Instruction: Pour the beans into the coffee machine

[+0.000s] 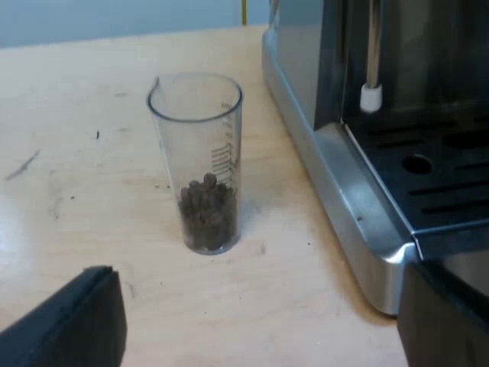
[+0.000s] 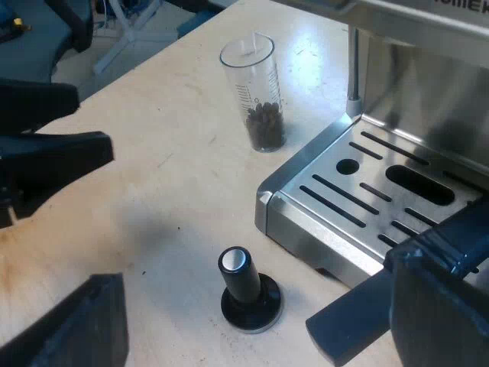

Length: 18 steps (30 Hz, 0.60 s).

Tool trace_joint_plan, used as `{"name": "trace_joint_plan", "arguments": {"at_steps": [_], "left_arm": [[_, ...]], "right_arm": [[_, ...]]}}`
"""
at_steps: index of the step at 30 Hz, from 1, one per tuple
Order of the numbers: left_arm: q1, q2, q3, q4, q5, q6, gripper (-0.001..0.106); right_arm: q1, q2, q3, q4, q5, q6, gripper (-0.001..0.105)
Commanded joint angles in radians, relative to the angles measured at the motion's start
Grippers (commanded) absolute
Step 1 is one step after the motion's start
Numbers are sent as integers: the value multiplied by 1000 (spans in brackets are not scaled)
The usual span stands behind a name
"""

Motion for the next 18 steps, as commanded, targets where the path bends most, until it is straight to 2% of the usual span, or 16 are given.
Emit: {"name": "trace_joint_plan", "arguments": {"at_steps": [1,8,16,18], "left_arm": [[-4,102,-3,-124,-2,-11,88],[-4,359,-3,-357,6,-57,88],[-4,525,-3,-570,-4,-57,88],[-4,529,-3,-575,-4,-57,88]], "right_arm": [[3,-2,-11,-14,-10,-6,72],[3,-2,-11,-14,-10,-6,72],[3,-2,-11,-14,-10,-6,72],[3,-2,-11,-14,-10,-6,72]]}}
